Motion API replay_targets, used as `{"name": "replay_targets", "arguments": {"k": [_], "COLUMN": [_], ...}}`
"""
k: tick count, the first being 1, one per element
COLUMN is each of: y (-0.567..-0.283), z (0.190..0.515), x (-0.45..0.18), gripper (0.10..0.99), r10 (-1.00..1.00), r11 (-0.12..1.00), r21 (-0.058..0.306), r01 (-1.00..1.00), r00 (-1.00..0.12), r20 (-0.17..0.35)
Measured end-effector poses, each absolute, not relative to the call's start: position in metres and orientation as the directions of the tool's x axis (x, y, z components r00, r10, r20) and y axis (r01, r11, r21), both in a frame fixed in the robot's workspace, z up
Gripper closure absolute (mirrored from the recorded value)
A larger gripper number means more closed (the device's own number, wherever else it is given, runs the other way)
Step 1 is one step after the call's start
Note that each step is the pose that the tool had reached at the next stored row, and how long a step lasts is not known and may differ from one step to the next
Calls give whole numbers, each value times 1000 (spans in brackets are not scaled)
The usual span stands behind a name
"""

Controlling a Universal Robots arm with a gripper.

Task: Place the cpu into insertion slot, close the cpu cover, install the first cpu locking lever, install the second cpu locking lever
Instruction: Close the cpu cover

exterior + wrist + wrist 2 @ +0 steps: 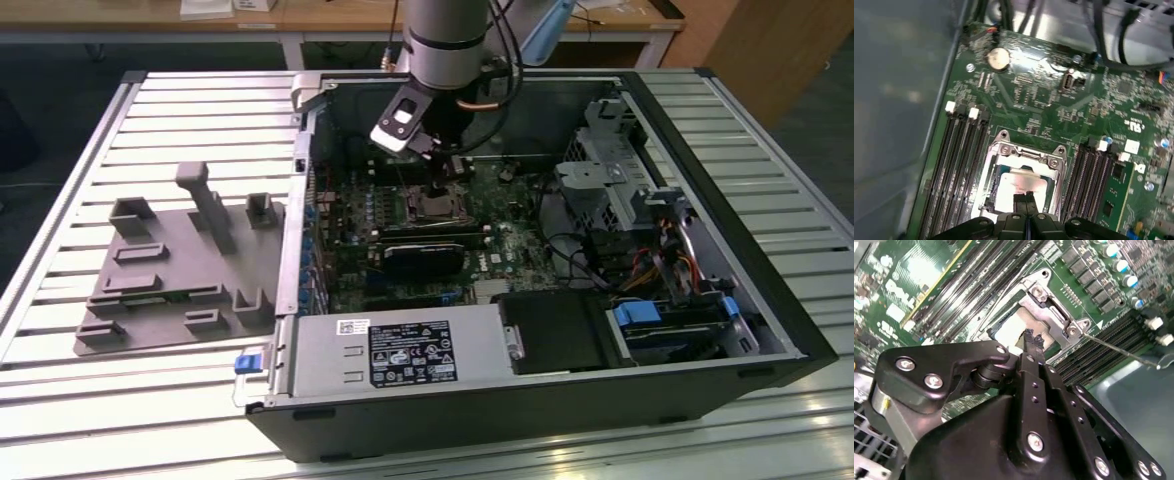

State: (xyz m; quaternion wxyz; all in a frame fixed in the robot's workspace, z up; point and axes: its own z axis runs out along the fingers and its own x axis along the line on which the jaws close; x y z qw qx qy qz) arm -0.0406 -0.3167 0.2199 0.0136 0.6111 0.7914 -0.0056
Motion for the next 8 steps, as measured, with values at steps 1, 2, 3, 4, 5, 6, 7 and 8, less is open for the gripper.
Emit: {"name": "replay_targets", "arguments": {"k": [1,2,3,4,5,6,7,8], "y": [-317,-317,-317,-317,-317,-317,-317,-317], "z": [220,220,220,220,220,220,220,220], "x": [-41,-41,-41,-41,-41,-41,-41,-41], "gripper": [980,980,980,980,980,980,980,980], "r10": [959,954,949,943,937,930,923,916], "r11": [281,298,315,332,350,368,383,401], "r21": [8,8,8,8,8,8,8,8], "r01": [960,955,949,943,937,930,924,916], "r00": [-281,-298,-315,-332,-349,-368,-383,-401], "r20": [-28,-28,-28,-28,-28,-28,-28,-28]}}
